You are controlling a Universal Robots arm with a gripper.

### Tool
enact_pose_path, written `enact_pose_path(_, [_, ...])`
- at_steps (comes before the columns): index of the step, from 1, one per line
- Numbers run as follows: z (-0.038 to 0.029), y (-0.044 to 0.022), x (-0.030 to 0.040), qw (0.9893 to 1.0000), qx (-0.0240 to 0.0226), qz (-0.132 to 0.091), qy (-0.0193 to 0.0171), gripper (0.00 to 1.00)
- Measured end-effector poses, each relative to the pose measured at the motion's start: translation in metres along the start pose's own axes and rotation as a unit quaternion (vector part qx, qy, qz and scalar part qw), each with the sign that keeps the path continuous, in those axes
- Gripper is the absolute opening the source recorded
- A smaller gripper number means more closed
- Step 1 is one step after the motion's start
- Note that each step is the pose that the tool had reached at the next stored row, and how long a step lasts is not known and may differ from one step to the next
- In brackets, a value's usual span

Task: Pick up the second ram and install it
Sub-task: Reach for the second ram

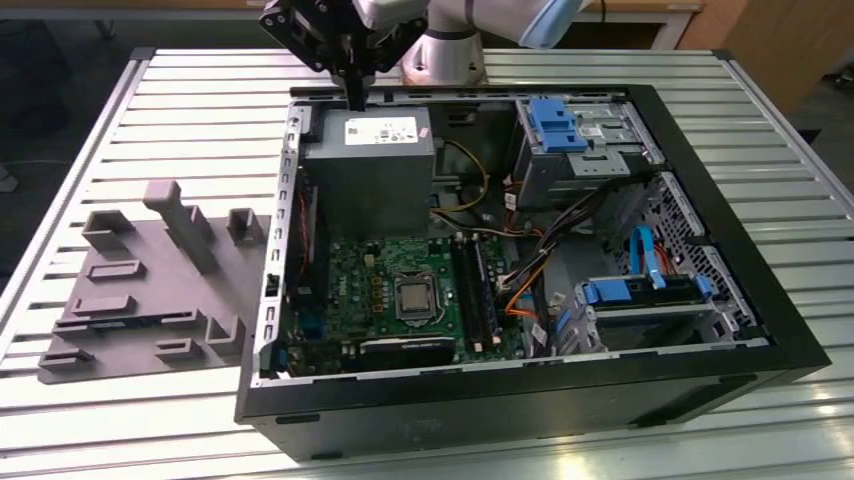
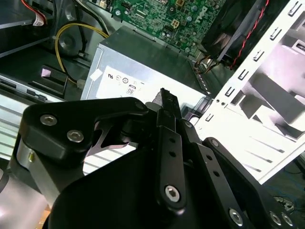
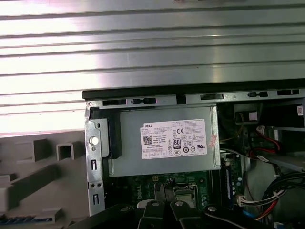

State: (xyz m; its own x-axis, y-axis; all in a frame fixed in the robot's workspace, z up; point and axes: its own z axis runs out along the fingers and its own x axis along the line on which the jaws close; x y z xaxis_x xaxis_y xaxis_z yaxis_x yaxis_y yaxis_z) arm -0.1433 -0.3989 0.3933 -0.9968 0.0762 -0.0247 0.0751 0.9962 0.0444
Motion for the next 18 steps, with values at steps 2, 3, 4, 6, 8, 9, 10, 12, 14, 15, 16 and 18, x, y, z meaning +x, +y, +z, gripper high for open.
enact_pose_path(2, [-0.0001,-0.0001,0.0012,1.0000,0.0000,0.000,0.0000,0.11])
enact_pose_path(3, [0.0000,-0.0001,0.0018,1.0000,0.0000,0.000,0.0000,0.11])
enact_pose_path(4, [0.0000,-0.0002,0.0023,1.0000,0.0000,0.000,0.0000,0.11])
enact_pose_path(6, [-0.0001,-0.0003,0.0035,1.0000,0.0000,0.000,0.0000,0.11])
enact_pose_path(8, [-0.0001,-0.0004,0.0046,1.0000,0.0000,0.000,0.0000,0.11])
enact_pose_path(9, [-0.0001,-0.0004,0.0052,1.0000,0.0000,0.000,0.0000,0.11])
enact_pose_path(10, [-0.0001,-0.0004,0.0057,1.0000,0.0000,0.000,0.0000,0.11])
enact_pose_path(12, [-0.0002,-0.0005,0.0068,1.0000,0.0000,0.000,0.0000,0.11])
enact_pose_path(14, [-0.0002,-0.0006,0.0079,1.0000,0.0000,0.000,0.0000,0.11])
enact_pose_path(15, [-0.0002,-0.0006,0.0085,1.0000,0.0000,0.000,0.0000,0.11])
enact_pose_path(16, [-0.0002,-0.0007,0.0091,1.0000,0.0000,0.000,0.0000,0.11])
enact_pose_path(18, [-0.0003,-0.0008,0.0103,1.0000,0.0000,0.000,0.0000,0.11])
